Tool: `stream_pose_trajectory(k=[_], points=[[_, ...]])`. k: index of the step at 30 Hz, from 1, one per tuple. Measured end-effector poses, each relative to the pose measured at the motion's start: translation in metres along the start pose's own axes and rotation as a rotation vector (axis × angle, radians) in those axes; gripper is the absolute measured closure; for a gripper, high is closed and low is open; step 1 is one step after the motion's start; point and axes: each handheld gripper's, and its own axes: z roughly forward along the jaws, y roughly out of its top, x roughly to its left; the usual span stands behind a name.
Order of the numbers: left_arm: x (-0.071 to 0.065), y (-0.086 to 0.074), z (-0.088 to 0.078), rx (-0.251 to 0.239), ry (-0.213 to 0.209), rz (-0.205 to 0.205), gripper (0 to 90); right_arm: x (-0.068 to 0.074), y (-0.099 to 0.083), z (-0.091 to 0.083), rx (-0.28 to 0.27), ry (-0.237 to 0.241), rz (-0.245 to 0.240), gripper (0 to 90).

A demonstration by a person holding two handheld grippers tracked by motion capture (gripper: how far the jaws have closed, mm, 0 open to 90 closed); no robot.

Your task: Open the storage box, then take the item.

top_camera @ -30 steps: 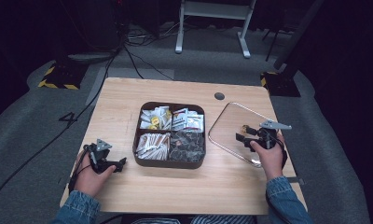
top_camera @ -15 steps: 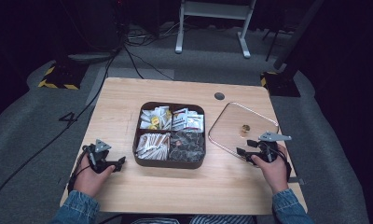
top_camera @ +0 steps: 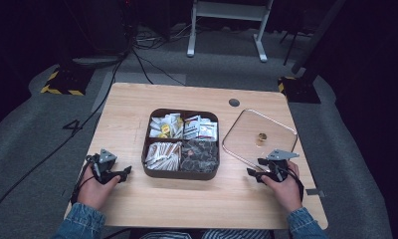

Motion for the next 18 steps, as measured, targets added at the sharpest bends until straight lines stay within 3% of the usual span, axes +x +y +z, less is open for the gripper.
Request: stream_pose_trajectory(k=[5,12,18], points=[[-0.003,0.003,-0.002,0.012,-0.017,-0.006,32.3,0.002,-0.005,0.006,0.009,0.008,-0.01,32.2],[-0.003,0.007,-0.013,-0.043,-0.031,-0.008,34.4,0.009,-0.006,0.008,-0.003,-0.014,-0.05,32.3],[-0.006,0.013,-0.023,-0.078,-0.043,-0.001,35.1,0.019,-0.003,0.008,-0.029,-0.003,-0.087,31.7]])
